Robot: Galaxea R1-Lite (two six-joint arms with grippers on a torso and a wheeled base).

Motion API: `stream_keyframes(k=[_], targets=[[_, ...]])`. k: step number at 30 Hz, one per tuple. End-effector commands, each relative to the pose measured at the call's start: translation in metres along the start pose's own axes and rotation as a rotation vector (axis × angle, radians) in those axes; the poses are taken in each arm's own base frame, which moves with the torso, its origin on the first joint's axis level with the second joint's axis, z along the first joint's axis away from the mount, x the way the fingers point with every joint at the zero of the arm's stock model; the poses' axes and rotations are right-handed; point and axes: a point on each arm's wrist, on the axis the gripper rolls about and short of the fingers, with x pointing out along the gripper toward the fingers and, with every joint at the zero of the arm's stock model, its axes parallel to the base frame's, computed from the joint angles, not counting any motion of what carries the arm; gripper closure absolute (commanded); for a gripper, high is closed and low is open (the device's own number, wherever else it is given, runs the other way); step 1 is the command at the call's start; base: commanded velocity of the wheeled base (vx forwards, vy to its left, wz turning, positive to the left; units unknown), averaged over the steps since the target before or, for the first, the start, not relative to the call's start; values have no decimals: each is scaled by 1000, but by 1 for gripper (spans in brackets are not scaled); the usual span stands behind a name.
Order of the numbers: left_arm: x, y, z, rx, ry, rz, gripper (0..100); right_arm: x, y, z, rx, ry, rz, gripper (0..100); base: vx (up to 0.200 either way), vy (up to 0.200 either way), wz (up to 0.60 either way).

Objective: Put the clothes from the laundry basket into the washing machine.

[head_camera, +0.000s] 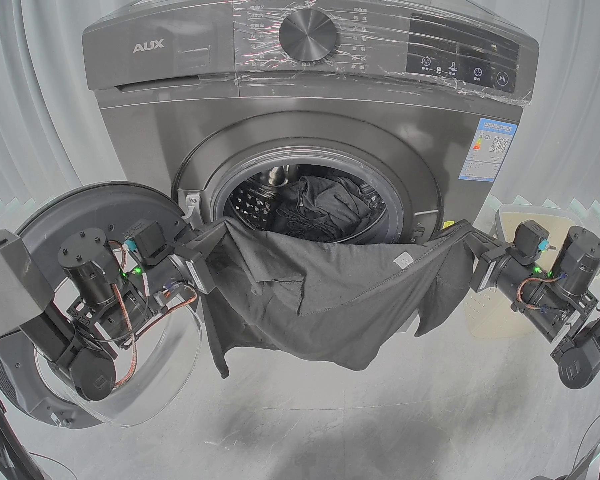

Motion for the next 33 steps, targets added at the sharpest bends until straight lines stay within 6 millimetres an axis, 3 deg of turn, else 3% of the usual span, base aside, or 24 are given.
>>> stream_keyframes(k=[1,16,17,22,24,28,33], targets=[[0,0,1,0,-2,-2,100,2,1,-6,1,16,5,100,0,0,0],[-1,-4,5,3,-17,-4,100,-2,12,-21,7,79,38,100,0,0,0],[0,-10,7,1,-25,-11,100,-5,15,-23,9,94,39,0,0,0,0],[5,-30,15,-11,-69,-24,100,-29,24,-47,4,231,56,0,0,0,0],[13,-42,21,-17,-102,-47,100,-40,30,-65,1,327,94,0,0,0,0],[18,-52,19,-25,-109,-38,100,-38,33,-83,2,399,121,0,0,0,0],[20,-61,15,-31,-101,-53,100,-24,53,-82,12,338,188,0,0,0,0]])
